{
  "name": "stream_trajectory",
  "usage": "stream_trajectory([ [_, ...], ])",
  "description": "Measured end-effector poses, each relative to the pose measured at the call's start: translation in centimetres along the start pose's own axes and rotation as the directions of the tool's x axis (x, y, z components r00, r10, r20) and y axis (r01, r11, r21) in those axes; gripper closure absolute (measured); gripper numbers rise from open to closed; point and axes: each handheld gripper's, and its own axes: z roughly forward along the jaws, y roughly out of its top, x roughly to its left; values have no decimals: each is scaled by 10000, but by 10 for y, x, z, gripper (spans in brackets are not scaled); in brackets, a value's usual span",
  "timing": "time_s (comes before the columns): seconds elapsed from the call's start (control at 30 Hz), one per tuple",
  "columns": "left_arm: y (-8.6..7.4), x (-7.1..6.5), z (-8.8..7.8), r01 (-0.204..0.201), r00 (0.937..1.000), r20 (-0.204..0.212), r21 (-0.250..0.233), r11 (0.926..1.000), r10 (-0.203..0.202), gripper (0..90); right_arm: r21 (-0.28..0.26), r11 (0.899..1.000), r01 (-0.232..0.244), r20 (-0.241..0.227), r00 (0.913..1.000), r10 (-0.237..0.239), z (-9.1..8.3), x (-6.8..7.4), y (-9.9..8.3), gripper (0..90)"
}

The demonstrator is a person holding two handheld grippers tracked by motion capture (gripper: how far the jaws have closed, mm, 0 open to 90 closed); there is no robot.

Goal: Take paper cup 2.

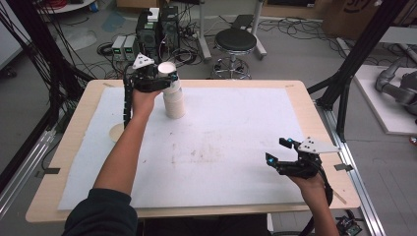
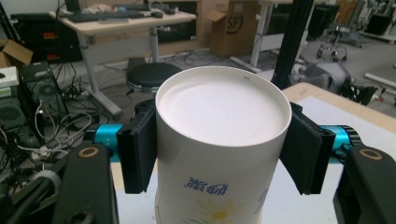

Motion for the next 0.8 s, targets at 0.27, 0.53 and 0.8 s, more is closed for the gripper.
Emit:
stream_trajectory([
  [0.27, 20, -4, -19, -53, 9998, 211, -922, 9957, 73, 356, 5, 10000, 49, -10, 10000, -49, 1, 2, 1, 199],
  [0.53, 38, -8, -42, -349, 9988, 290, -1431, 9891, 395, 356, -38, 10000, 90, -8, 10000, -90, 0, 4, 2, 199],
  [0.8, 41, -19, -66, -257, 9841, 1690, -1733, 9845, 555, 357, -114, 9999, 61, -236, 9997, -64, 3, 8, 4, 199],
])
